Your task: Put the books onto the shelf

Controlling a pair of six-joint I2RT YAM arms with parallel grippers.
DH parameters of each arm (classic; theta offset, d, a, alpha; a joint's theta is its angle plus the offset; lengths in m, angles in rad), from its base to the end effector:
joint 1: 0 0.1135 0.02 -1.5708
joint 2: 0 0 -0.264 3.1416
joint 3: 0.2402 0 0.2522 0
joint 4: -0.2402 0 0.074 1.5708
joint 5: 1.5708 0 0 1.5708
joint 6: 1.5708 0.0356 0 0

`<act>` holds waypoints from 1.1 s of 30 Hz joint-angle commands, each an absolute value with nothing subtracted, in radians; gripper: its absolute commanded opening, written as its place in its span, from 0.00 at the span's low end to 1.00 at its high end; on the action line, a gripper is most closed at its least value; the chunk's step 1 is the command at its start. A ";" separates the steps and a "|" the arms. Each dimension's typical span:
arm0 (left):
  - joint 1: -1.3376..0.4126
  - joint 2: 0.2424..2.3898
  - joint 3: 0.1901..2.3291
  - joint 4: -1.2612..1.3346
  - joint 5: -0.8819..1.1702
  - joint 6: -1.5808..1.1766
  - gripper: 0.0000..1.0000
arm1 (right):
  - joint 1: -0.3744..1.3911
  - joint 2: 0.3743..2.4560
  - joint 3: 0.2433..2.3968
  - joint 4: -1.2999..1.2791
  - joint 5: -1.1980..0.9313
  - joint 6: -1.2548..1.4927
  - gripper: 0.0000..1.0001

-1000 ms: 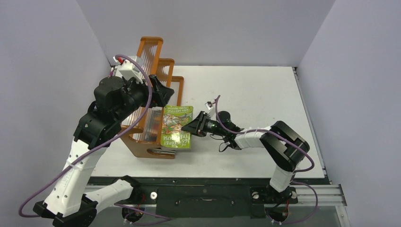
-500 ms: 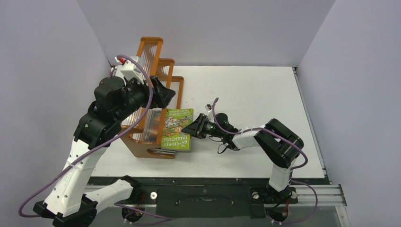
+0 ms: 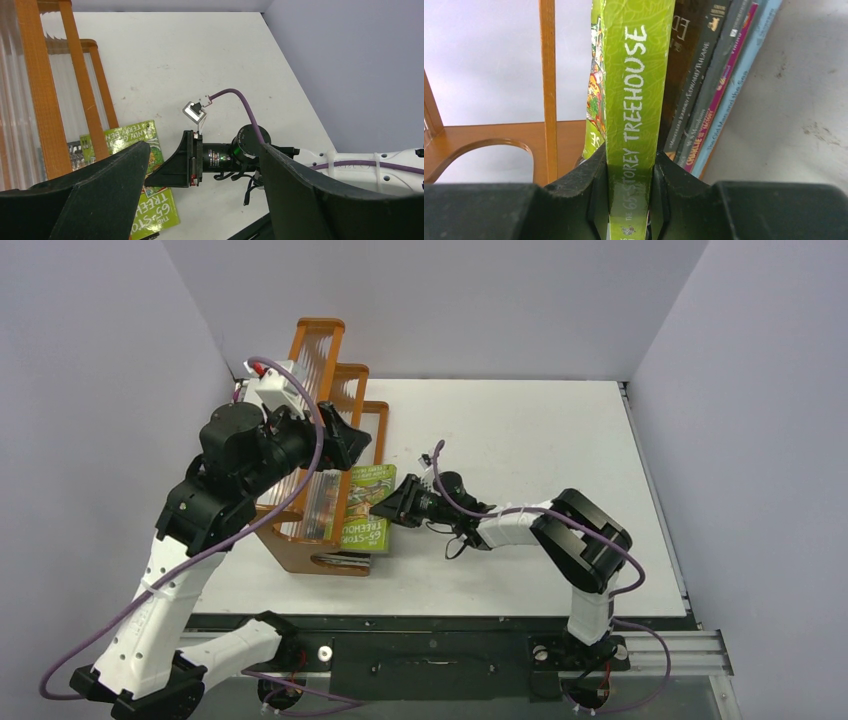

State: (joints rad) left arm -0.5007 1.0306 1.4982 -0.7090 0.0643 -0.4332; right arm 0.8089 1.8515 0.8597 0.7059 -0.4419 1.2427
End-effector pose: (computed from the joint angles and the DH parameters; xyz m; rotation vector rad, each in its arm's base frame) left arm 0.1587 -0.0895 0.4777 0.1103 1.8681 -0.7137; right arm 0.2508 0.2849 0.1650 0.1144 2.2690 1.6947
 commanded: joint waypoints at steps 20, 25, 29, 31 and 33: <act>-0.494 1.012 1.493 -0.706 0.075 -0.449 0.79 | 0.850 1.782 1.025 0.318 -0.330 1.004 0.58; -0.494 1.015 1.493 -0.706 0.079 -0.456 0.79 | 0.831 1.767 1.017 0.258 -0.307 0.968 0.57; -0.494 1.021 1.499 -0.712 0.080 -0.456 0.79 | 0.822 1.772 1.007 0.269 -0.310 0.972 0.47; -0.494 1.021 1.501 -0.713 0.080 -0.456 0.79 | 0.822 1.774 1.002 0.285 -0.313 0.978 0.30; -0.494 1.021 1.502 -0.714 0.080 -0.456 0.79 | 0.825 1.775 0.998 0.300 -0.319 0.984 0.23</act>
State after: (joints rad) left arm -0.5007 1.0203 1.4963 -0.7303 0.0658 -0.4511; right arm 0.8265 1.8023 1.0088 0.2966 -0.3450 1.0103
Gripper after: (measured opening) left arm 0.784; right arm 0.312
